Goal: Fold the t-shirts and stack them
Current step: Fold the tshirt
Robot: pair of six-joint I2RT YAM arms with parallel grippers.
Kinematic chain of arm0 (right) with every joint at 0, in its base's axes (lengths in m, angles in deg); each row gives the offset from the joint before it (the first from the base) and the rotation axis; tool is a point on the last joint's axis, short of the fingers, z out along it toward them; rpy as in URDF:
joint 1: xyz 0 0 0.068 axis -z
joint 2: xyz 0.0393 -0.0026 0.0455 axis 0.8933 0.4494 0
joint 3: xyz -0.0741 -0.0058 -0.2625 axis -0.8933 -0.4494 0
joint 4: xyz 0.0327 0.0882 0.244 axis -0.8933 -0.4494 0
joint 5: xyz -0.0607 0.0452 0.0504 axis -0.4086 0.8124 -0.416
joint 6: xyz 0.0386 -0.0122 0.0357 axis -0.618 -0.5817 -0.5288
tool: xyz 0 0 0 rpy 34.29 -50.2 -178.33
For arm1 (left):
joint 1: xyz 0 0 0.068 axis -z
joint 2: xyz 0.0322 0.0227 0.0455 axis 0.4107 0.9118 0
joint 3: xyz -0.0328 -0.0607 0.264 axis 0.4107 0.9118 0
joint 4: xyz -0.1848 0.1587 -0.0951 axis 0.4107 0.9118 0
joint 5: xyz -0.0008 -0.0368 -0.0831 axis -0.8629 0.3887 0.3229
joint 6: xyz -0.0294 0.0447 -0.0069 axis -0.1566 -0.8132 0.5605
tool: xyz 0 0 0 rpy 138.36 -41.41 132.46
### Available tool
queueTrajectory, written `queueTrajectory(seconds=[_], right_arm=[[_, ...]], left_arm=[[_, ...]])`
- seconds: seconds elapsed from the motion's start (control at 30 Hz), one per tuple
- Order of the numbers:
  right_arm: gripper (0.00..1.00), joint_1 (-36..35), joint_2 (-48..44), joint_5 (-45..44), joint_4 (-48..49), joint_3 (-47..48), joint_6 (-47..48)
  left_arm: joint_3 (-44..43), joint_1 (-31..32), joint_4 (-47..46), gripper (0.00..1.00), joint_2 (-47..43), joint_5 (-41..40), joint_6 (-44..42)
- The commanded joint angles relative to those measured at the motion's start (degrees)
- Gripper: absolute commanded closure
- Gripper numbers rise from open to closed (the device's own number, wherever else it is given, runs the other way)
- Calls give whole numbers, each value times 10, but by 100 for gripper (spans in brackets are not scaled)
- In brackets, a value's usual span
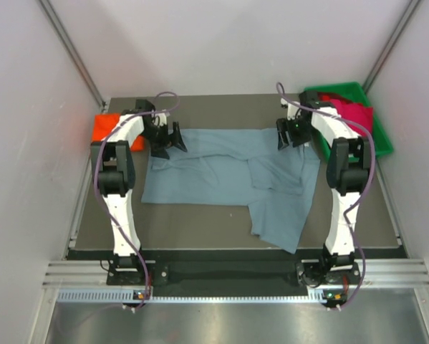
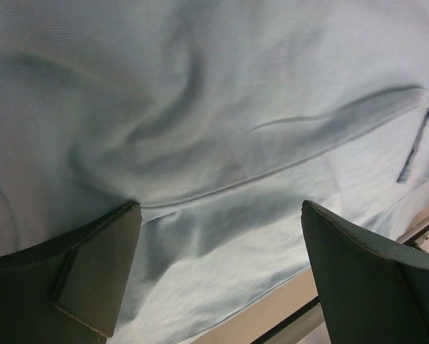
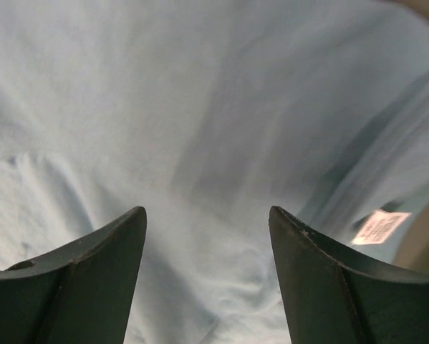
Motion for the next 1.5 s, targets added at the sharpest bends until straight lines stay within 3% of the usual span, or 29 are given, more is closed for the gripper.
queueTrajectory(seconds=[0.0, 0.53, 0.87, 1.23, 1.47], right_arm=[[30, 15, 17, -20, 9, 39, -8], [27, 29, 69, -104, 22, 75, 5], [25, 26, 90, -108, 26, 102, 4], [24, 19, 119, -111, 29, 150, 6], [24, 15, 109, -111, 28, 140, 9]], left_arm=[[-12, 0, 11, 1, 15, -24, -20], [12, 0, 21, 1, -2, -88, -34], [95, -62, 30, 1, -70, -96, -32], [-60, -63, 28, 2, -53, -103, -53], [-82, -41, 18, 2, -24, -83, -49]])
